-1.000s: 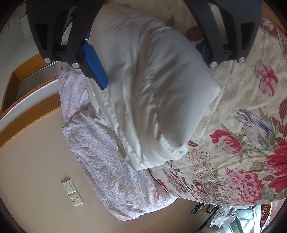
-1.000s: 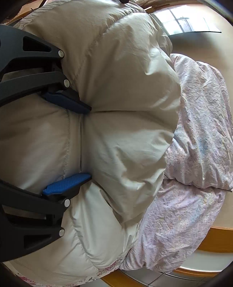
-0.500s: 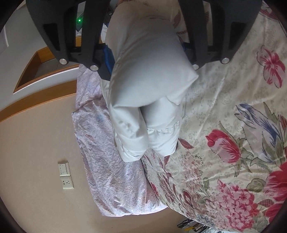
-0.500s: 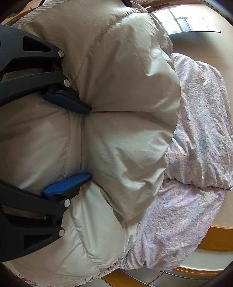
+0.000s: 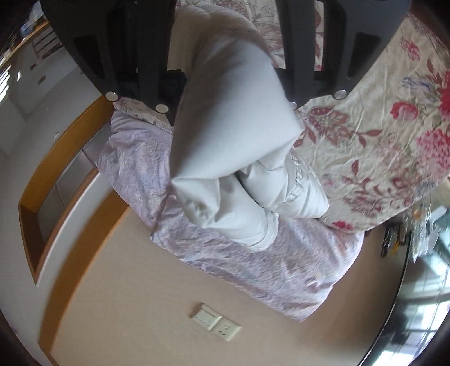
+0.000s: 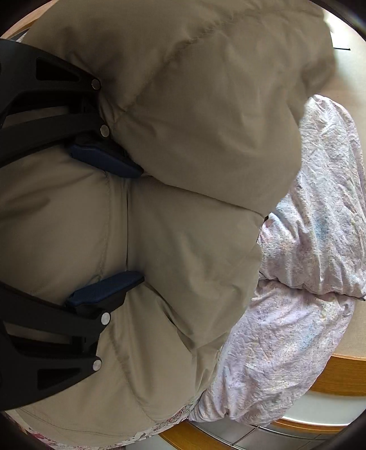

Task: Fold large clothes

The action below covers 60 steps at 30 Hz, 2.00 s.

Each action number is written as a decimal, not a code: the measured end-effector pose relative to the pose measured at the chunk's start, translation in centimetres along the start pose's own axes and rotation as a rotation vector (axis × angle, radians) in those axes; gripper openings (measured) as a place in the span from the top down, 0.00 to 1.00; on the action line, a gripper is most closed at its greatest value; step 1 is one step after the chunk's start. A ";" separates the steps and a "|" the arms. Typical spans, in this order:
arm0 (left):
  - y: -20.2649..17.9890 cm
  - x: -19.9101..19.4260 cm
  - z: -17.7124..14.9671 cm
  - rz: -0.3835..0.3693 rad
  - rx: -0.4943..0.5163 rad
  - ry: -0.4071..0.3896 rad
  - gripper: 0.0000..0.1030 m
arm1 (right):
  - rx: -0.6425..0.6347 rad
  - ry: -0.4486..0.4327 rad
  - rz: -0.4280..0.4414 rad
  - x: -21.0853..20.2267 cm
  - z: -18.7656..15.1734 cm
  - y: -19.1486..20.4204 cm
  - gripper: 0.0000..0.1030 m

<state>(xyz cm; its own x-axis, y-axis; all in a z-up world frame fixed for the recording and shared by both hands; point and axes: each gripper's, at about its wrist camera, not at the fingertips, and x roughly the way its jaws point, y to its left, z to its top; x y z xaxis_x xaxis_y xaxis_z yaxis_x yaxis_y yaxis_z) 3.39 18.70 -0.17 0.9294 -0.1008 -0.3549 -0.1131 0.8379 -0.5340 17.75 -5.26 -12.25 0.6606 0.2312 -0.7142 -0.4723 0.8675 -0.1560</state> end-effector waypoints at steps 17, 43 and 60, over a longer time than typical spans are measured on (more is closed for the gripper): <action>-15.2 5.3 -2.4 -0.145 0.275 0.067 0.55 | 0.006 -0.055 0.131 -3.0 -1.2 -4.2 0.31; -27.8 16.2 -14.8 -0.236 0.491 0.311 0.51 | 0.290 -0.152 0.032 -9.7 -12.3 -19.8 0.22; -30.1 20.5 -18.9 -0.211 0.558 0.410 0.38 | 0.365 -0.155 0.102 -9.2 -14.4 -21.2 0.21</action>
<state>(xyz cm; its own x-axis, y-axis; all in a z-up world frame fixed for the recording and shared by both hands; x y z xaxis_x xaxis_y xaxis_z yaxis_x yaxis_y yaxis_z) 19.15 -18.73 -5.90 0.6925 -0.3920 -0.6057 0.3523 0.9164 -0.1902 13.31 -32.14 -12.17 0.7141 0.3639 -0.5980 -0.3207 0.9294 0.1826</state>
